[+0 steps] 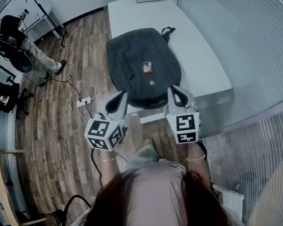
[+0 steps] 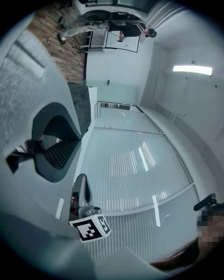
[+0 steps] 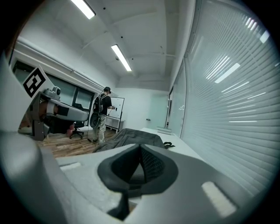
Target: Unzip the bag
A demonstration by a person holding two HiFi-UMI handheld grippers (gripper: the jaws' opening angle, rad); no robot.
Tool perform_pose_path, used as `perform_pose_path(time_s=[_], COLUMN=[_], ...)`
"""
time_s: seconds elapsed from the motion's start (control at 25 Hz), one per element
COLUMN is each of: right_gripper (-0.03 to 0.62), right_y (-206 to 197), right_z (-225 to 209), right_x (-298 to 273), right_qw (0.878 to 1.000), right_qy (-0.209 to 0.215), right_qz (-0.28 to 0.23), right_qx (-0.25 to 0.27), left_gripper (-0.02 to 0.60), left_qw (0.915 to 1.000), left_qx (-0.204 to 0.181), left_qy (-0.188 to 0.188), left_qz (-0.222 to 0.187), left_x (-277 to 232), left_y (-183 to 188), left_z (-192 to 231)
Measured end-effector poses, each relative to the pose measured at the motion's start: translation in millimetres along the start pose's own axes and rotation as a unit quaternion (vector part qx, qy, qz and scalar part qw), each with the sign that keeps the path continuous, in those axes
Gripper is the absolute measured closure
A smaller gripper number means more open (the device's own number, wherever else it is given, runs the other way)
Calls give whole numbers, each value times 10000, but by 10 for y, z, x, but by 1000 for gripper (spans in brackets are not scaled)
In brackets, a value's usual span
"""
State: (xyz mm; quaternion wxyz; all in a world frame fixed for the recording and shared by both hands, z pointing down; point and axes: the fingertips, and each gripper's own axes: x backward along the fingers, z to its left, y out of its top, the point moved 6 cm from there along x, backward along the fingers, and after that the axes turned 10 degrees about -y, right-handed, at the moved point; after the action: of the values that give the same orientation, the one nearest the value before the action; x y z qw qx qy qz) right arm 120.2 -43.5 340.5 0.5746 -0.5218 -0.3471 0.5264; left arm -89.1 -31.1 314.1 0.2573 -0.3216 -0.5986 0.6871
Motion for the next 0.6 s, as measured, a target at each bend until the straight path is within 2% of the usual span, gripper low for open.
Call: perform_pose_path(time_s=[0.24,0.6], right_gripper=[591,591], right_y=[1,23], right_z=[30,50], right_x=[221,468], right_qw=[10000,9999], right_qy=[44,62], right_qz=[-68,-135], right_qx=[-29,-35], left_gripper=[572,572], left_qw=[9997,9994], left_qx=[-66,-69], left_qy=[154,181], left_qz=[-156,-296], left_x=[170,393], left_y=[28,42], left_z=[-172,-378])
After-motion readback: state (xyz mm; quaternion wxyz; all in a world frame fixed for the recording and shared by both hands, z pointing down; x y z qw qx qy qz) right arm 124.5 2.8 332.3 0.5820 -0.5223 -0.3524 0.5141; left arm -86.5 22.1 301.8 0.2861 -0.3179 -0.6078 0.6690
